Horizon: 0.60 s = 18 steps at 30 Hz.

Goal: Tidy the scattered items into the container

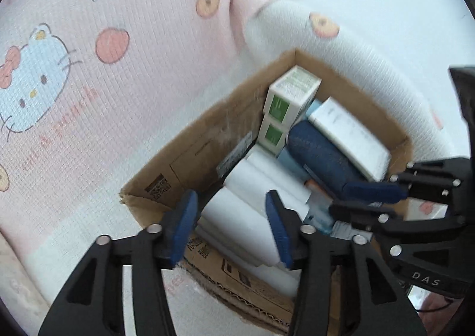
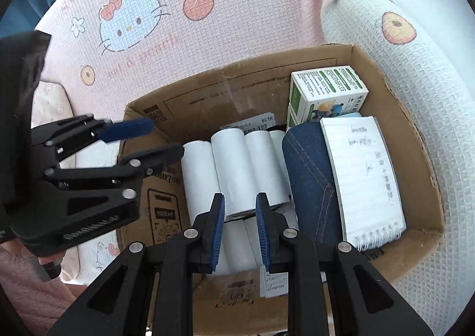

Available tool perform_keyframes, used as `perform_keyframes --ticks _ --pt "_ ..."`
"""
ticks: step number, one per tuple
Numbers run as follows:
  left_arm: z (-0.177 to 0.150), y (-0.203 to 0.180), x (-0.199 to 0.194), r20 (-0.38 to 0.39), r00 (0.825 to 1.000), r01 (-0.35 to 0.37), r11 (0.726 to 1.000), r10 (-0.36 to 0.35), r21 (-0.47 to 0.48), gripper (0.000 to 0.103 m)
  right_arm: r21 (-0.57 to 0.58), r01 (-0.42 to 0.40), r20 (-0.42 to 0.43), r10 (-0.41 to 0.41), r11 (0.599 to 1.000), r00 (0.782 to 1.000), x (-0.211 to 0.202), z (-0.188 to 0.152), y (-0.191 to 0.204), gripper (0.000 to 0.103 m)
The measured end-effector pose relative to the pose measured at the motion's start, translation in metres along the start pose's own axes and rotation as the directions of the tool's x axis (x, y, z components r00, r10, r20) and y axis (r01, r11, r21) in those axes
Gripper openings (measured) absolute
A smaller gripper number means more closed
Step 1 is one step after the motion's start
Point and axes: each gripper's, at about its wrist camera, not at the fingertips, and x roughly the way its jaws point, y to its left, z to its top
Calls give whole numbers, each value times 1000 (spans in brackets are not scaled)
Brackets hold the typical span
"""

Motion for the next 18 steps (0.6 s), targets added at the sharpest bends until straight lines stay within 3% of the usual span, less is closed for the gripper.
perform_keyframes --ticks 5,10,14,18 --pt "-9 -2 -22 41 999 10 999 -9 -33 58 87 -61 70 55 994 996 -56 -16 -2 18" --pt "-21 -16 -46 94 996 -3 1000 3 -6 60 138 -2 118 -15 990 993 -78 -29 5 20" --pt "-33 -32 -71 141 988 -79 994 68 70 64 186 -48 153 19 981 988 -93 -48 8 38" --pt "-46 -49 -94 243 958 -187 974 153 125 65 176 55 169 -85 983 982 -103 -67 20 48"
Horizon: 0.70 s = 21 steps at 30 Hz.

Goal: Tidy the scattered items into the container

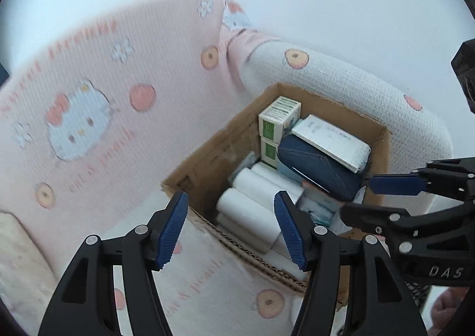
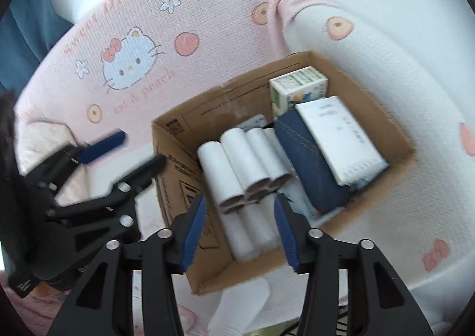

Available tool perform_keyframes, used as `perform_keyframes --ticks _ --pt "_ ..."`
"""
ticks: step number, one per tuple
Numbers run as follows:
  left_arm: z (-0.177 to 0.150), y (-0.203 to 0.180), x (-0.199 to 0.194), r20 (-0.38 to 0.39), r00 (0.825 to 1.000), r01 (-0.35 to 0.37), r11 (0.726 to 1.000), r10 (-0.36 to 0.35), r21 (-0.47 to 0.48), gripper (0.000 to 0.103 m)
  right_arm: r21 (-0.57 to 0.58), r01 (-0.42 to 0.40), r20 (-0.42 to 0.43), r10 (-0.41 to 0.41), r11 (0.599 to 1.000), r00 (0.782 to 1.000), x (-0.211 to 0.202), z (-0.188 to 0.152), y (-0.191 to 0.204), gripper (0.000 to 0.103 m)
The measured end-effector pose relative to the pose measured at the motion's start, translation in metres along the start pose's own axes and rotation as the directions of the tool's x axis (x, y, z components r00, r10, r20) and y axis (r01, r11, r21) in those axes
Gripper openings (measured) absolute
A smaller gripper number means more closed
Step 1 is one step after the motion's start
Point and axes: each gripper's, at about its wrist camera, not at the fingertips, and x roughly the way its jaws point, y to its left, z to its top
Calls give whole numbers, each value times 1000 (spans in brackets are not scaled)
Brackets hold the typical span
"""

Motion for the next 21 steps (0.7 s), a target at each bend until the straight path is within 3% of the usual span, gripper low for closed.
perform_keyframes --ticks 6,15,21 --pt "-6 -23 -19 57 994 -100 992 96 81 65 8 67 34 -67 998 997 -11 -20 -1 51" --pt "-2 -35 -23 15 994 -108 988 107 112 66 39 59 82 -62 998 995 -28 -29 -13 51" --pt "-4 -44 -30 56 985 -171 971 164 165 66 31 74 107 -77 997 991 -35 -33 -12 52"
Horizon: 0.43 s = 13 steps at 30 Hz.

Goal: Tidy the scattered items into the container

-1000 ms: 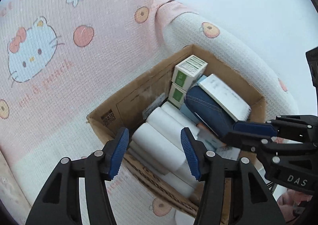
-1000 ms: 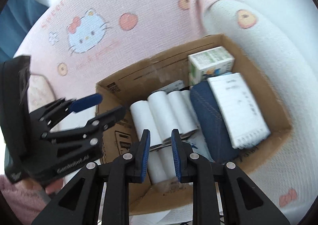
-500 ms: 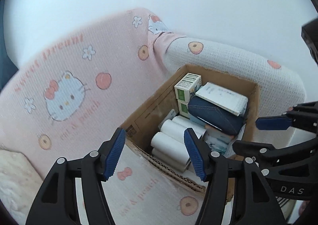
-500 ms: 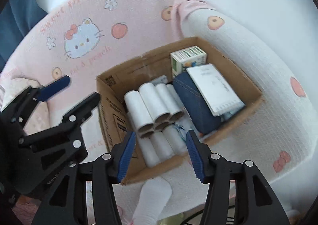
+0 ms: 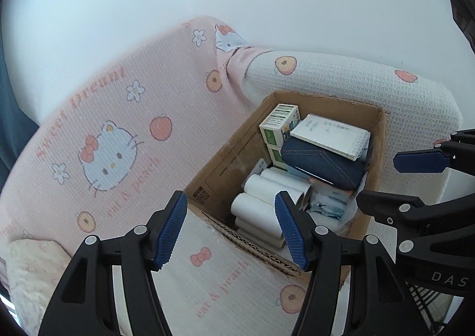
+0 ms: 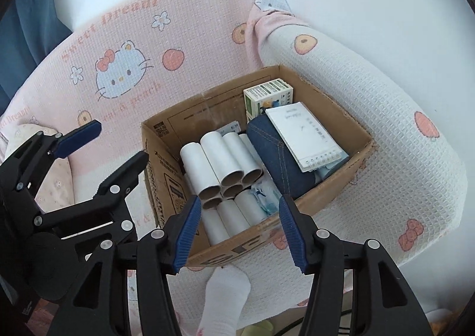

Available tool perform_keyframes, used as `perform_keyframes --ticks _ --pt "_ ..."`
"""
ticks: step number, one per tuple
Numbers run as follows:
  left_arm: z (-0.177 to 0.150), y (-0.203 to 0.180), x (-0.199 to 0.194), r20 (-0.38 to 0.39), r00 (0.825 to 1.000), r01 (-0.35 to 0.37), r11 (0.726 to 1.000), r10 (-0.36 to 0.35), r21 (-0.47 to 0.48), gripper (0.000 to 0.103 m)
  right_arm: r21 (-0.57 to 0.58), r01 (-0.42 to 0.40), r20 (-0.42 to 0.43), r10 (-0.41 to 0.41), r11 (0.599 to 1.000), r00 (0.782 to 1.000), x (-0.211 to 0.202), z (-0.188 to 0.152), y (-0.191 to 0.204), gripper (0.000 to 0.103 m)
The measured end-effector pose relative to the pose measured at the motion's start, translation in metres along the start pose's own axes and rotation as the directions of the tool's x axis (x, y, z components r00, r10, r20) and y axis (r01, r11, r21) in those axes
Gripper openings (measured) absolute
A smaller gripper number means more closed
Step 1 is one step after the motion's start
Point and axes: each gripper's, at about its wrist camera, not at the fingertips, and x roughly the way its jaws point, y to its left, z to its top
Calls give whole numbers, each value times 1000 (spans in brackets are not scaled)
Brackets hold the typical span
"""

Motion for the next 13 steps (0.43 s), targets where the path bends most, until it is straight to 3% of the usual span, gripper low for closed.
perform_keyframes --ticks 13 --pt "2 6 -10 2 1000 -13 1000 13 -13 66 -13 17 18 -17 1000 1000 -10 0 6 54"
